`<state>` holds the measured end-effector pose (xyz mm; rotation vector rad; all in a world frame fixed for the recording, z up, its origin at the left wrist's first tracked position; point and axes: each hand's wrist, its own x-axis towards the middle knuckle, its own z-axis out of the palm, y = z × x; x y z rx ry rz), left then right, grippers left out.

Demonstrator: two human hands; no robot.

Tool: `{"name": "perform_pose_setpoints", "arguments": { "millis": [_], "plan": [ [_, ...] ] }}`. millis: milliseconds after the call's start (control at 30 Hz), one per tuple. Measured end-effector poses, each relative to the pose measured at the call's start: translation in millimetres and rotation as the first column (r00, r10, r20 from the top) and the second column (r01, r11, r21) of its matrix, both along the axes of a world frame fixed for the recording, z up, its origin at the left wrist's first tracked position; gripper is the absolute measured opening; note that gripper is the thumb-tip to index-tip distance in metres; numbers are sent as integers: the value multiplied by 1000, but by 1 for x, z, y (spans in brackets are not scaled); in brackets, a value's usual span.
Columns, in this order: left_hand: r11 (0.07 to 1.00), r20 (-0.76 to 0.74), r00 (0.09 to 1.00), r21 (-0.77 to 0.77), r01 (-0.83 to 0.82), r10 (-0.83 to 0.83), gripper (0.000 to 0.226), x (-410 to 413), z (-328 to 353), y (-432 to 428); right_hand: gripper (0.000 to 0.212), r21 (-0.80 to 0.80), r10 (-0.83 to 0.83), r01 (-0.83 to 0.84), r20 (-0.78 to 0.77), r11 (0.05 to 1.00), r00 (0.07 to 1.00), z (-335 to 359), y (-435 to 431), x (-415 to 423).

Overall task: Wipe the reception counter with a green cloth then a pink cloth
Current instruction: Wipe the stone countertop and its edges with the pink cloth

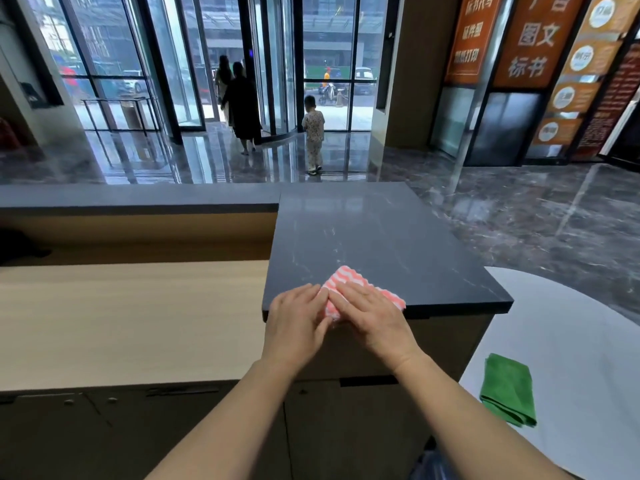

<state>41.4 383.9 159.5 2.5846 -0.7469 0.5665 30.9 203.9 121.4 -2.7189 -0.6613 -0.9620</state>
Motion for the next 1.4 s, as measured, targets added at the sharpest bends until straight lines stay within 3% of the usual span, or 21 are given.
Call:
{"name": "perform_pose_setpoints", "arguments": {
  "millis": [567,767,900,1000,1067,1133,1233,1300,1400],
  "plan": [
    [998,10,998,25,60,-60,28,-20,0,-165,71,1,-23,24,-58,1000,998,0,-172,-32],
    [985,-90,991,132,112,-101,41,-24,12,-211,67,-3,-130,130,-64,991,989,3,-214,-48],
    [978,-122,987,167,126,-107,36,-22,19,-227,69,-19,-182,181,-12,983,983,7,-226,-55],
    [987,-128,992,159,13,8,35,-21,27,-239,67,5,-226,226,8,974,974,13,-228,-62],
    [988,-170,983,153,-37,63,35,-21,34,-250,61,51,-237,238,-19,970,971,15,-229,-69],
    [997,-276,961,74,6,15,26,-21,39,-263,62,144,-251,270,-136,952,958,25,-229,-82],
    [982,-481,859,-147,118,-175,14,-23,45,-284,70,325,-331,482,-422,814,844,37,-239,-105],
    [952,-528,799,-254,173,-286,17,-28,52,-300,70,543,-283,602,-559,585,780,40,-249,-117],
    [906,-581,703,-345,244,-410,19,-39,61,-324,57,779,-115,581,-571,236,813,41,-263,-132]
  ]
}}
